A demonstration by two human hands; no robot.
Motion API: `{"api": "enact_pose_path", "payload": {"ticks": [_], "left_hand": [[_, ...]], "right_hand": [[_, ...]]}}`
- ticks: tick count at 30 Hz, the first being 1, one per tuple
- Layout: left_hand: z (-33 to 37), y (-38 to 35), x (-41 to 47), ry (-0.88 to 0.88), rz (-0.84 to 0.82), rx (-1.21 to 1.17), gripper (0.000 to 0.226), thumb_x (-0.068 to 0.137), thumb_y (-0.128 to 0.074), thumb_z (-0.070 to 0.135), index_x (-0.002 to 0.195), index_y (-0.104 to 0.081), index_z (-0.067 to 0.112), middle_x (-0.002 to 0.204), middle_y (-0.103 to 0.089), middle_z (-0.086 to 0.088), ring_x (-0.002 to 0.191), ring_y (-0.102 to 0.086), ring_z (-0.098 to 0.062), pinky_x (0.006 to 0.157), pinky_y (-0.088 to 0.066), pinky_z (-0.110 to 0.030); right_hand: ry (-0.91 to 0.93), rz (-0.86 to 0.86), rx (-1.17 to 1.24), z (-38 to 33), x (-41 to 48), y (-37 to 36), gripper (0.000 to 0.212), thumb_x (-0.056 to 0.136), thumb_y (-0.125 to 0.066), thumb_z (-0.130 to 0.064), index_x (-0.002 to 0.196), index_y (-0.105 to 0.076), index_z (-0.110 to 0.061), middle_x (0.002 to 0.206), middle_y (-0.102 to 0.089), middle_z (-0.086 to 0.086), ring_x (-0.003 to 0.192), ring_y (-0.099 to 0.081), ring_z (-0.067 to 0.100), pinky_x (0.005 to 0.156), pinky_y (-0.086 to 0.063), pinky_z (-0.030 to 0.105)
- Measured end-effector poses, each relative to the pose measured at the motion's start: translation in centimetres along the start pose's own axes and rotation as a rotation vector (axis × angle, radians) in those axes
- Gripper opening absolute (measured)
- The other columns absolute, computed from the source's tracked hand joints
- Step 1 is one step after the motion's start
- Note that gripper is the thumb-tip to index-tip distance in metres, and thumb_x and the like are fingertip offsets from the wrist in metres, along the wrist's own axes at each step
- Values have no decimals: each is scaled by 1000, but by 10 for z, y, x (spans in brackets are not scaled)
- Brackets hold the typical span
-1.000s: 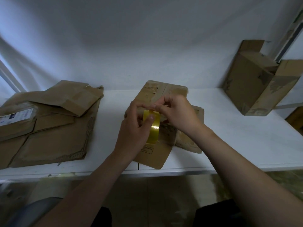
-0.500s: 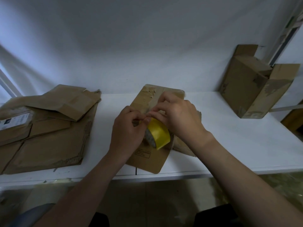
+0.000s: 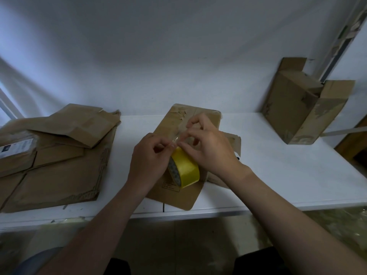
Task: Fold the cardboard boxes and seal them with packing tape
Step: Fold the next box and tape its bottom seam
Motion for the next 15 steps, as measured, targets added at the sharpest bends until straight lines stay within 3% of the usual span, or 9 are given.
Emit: {"api": "enact_pose_path", "payload": {"ticks": [3, 6, 10, 13, 15], "left_hand": [[-1, 2, 0, -5, -39, -16, 4, 90, -72, 28, 86, -71, 28, 94, -63, 6, 90, -61, -7, 70, -42, -9], [1, 3, -1, -33, -61, -12, 9, 89, -73, 30, 87, -68, 37, 98, -60, 5, 93, -59, -6, 73, -45, -16], [1, 9, -3, -5, -14, -1, 7, 87, -74, 36, 93, -73, 33, 105, -55, 4, 98, -55, -10, 74, -44, -19], [2, 9, -7, 110, 60, -33, 24, 84, -77, 39, 102, -69, 25, 104, -57, 7, 92, -57, -5, 69, -42, -14], [-4, 7, -8, 300, 10, -139, 45, 82, -79, 42, 112, -55, 20, 104, -59, 6, 92, -60, -5, 72, -48, -21]], "right_hand": [[40, -48, 39, 4, 0, -1, 14, 91, -72, -40, 98, -79, -29, 115, -55, -9, 71, -59, 9, 60, -50, 30], [48, -88, 134, 8, 4, -1, 19, 91, -70, -40, 101, -81, -29, 109, -58, -11, 75, -60, 10, 65, -53, 35], [0, -82, 184, 7, 7, -4, 7, 90, -75, -28, 93, -80, -23, 96, -59, -13, 78, -59, 11, 68, -54, 40], [-16, -53, 106, 0, 5, -8, 7, 91, -72, -29, 91, -77, -24, 91, -61, -11, 79, -58, 10, 67, -54, 41], [-46, -35, 120, 0, 4, -12, 7, 91, -71, -29, 88, -74, -24, 89, -63, -9, 80, -58, 9, 66, -54, 42]]}}
Point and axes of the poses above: each hand's wrist, its own x-axis towards the middle knuckle, its own y-axis out of the back of the hand, z = x × y, the point moved 3 cm from there along x, towards the middle knuckle
